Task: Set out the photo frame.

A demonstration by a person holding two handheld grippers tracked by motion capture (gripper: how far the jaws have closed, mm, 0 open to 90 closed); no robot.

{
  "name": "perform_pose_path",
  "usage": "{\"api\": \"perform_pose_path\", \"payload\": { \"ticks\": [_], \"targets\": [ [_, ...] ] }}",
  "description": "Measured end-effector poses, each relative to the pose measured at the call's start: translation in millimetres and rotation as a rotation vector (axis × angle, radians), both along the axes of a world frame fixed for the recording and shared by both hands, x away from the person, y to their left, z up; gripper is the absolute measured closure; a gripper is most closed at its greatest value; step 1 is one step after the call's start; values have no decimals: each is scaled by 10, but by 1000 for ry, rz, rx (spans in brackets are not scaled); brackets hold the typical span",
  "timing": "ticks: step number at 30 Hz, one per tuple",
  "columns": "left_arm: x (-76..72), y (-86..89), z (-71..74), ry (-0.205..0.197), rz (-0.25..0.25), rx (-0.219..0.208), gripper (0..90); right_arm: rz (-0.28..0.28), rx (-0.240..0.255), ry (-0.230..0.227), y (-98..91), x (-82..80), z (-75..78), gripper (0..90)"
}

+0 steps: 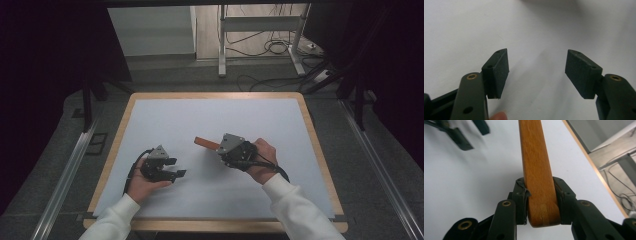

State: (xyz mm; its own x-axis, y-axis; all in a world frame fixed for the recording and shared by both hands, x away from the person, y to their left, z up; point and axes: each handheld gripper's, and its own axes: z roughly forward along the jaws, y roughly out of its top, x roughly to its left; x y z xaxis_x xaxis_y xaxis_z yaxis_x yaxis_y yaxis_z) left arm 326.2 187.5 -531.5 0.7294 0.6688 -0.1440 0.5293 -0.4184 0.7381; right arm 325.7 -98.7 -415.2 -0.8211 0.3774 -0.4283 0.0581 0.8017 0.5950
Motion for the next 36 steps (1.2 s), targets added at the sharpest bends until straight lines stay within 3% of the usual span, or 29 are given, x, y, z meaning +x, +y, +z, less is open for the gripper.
{"api": "perform_pose_path", "payload": {
  "ticks": [4,12,36],
  "targets": [
    [1,-9,-4,1,-2,2,349,9,29,30,-71,-53,52,674],
    [0,-11,-4,4,-2,1,345,-15,70,68,-145,38,87,649],
    [5,-11,-11,4,-8,5,340,-114,147,58,-337,323,111,632]
  ]
}}
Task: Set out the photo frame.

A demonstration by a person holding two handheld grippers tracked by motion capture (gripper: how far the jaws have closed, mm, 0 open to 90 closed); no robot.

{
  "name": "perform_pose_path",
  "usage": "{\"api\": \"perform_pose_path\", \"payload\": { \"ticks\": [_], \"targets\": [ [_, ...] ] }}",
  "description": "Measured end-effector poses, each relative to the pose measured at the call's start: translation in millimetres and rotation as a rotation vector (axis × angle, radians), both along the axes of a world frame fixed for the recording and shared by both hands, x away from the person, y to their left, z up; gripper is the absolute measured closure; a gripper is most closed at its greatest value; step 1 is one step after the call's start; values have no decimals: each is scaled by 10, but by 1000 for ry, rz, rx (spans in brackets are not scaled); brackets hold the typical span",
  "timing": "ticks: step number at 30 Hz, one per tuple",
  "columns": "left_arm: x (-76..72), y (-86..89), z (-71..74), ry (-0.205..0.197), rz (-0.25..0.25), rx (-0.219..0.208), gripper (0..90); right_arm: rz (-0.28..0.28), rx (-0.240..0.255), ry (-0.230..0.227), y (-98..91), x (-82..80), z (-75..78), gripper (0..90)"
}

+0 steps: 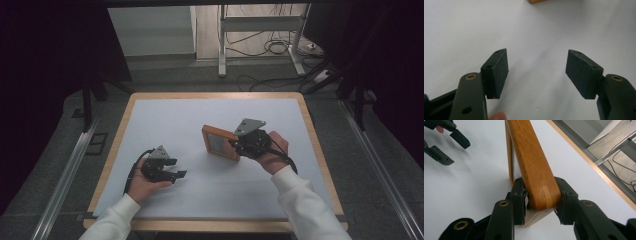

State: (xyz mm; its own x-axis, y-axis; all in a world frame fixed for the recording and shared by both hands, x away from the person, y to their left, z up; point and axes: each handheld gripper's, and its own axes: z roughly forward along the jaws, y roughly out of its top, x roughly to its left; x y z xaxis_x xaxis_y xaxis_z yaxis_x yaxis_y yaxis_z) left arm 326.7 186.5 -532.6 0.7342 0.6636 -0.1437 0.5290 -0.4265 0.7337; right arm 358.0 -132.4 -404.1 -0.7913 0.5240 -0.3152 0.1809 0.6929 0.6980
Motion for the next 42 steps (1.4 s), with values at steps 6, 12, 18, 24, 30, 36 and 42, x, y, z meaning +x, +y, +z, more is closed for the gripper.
{"api": "perform_pose_path", "payload": {
  "ticks": [6,12,18,24,30,36,42],
  "targets": [
    [-1,2,0,-1,0,-1,340,-18,8,-3,-6,53,-6,616],
    [0,5,1,0,0,-1,340,-40,12,-2,-16,134,-11,594],
    [2,8,4,0,0,-4,340,-67,19,4,-29,237,-23,568],
    [3,14,10,-3,-3,-1,340,-86,8,5,-28,316,-29,534],
    [5,13,7,-6,-5,-1,340,-113,15,4,-30,397,-54,494],
    [3,11,5,-2,-4,-2,340,-135,27,12,-44,494,-83,455],
    [2,11,6,-2,-6,-2,339,-163,41,25,-55,599,-120,411]
  ]
}}
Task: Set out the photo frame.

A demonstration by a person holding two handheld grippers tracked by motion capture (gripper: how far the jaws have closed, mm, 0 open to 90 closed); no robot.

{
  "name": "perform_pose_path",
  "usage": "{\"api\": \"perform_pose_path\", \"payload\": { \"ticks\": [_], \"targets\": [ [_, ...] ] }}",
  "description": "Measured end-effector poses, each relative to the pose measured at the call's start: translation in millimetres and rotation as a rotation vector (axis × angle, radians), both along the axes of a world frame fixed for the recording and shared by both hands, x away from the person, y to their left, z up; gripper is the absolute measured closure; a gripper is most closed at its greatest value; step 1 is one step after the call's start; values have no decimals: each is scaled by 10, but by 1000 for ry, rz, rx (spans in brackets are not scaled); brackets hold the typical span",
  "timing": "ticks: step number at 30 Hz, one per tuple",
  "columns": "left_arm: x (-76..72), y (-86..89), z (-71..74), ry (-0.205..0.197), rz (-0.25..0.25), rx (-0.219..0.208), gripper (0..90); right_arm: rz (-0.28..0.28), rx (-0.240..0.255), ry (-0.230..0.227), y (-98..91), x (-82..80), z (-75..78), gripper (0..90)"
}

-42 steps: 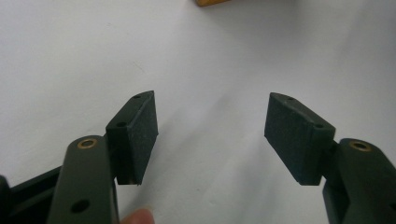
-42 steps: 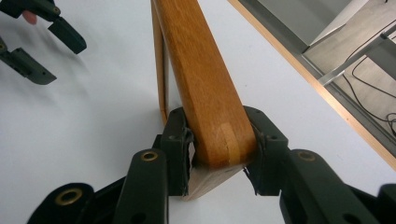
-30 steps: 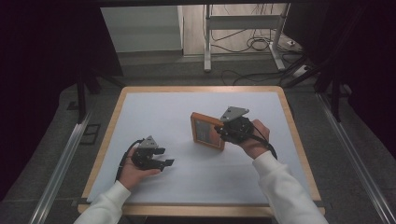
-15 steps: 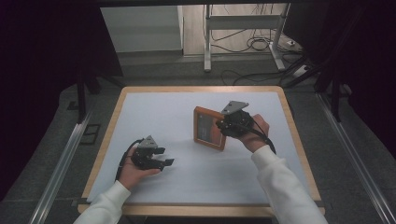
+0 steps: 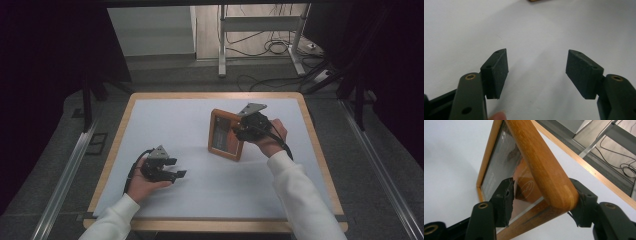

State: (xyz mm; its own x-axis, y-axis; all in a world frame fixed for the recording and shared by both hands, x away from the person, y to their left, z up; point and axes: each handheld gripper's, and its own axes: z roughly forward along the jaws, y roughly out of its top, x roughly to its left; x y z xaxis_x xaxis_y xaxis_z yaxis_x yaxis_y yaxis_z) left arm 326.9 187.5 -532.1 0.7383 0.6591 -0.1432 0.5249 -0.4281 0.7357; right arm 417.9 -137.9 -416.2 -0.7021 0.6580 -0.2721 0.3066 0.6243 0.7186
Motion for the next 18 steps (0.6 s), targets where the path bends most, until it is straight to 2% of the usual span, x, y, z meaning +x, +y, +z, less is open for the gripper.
{"api": "perform_pose_path", "payload": {
  "ticks": [10,18],
  "targets": [
    [-2,-4,-3,2,0,-1,338,-40,24,33,-60,157,-72,357],
    [-2,-4,-3,2,-1,-1,338,-56,43,32,-64,141,-88,311]
  ]
}}
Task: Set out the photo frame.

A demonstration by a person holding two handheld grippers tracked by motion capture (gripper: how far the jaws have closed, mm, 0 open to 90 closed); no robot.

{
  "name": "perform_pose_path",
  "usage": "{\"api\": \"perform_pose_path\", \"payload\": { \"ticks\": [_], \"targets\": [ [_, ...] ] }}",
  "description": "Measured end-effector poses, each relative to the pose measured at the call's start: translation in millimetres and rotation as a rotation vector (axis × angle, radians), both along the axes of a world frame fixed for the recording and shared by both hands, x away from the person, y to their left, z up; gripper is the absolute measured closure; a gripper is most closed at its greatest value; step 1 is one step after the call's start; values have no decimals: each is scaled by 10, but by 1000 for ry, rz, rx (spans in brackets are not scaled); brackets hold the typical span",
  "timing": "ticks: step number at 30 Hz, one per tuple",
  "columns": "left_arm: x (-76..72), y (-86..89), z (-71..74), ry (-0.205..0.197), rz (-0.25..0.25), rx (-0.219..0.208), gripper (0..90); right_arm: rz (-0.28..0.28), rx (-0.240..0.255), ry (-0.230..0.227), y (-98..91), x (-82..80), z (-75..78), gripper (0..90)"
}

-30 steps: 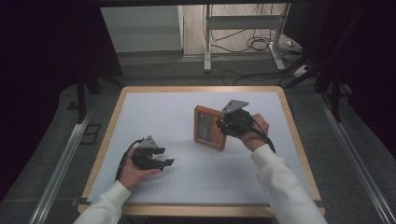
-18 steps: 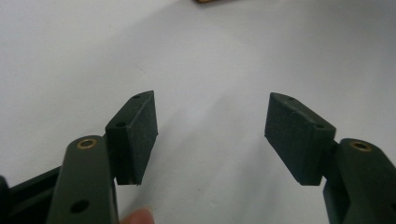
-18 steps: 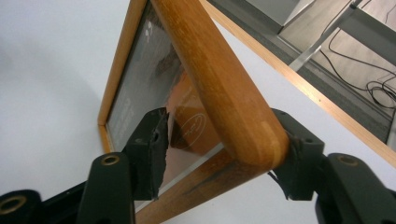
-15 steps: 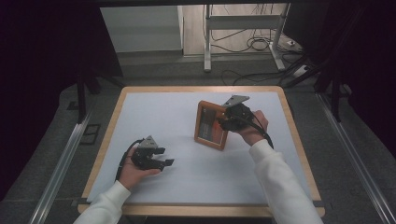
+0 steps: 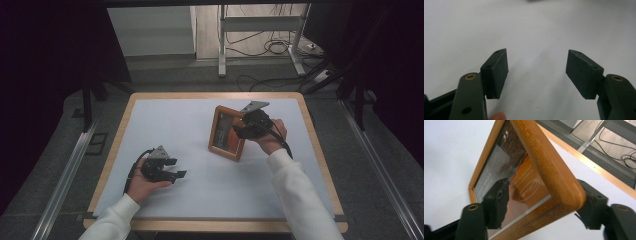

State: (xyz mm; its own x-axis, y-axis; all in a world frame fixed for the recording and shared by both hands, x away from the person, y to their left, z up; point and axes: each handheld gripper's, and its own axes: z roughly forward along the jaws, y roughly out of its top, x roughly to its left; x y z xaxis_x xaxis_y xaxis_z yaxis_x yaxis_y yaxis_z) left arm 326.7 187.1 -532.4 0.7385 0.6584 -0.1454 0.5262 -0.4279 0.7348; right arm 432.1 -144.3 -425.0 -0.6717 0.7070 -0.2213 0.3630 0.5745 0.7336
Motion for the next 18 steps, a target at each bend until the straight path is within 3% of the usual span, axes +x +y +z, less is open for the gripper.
{"api": "perform_pose_path", "payload": {
  "ticks": [8,18],
  "targets": [
    [2,-5,-4,-2,-3,3,338,-39,51,-44,-74,-72,58,237],
    [0,-5,-2,-3,-4,0,333,-53,131,-42,-282,-266,119,231]
  ]
}}
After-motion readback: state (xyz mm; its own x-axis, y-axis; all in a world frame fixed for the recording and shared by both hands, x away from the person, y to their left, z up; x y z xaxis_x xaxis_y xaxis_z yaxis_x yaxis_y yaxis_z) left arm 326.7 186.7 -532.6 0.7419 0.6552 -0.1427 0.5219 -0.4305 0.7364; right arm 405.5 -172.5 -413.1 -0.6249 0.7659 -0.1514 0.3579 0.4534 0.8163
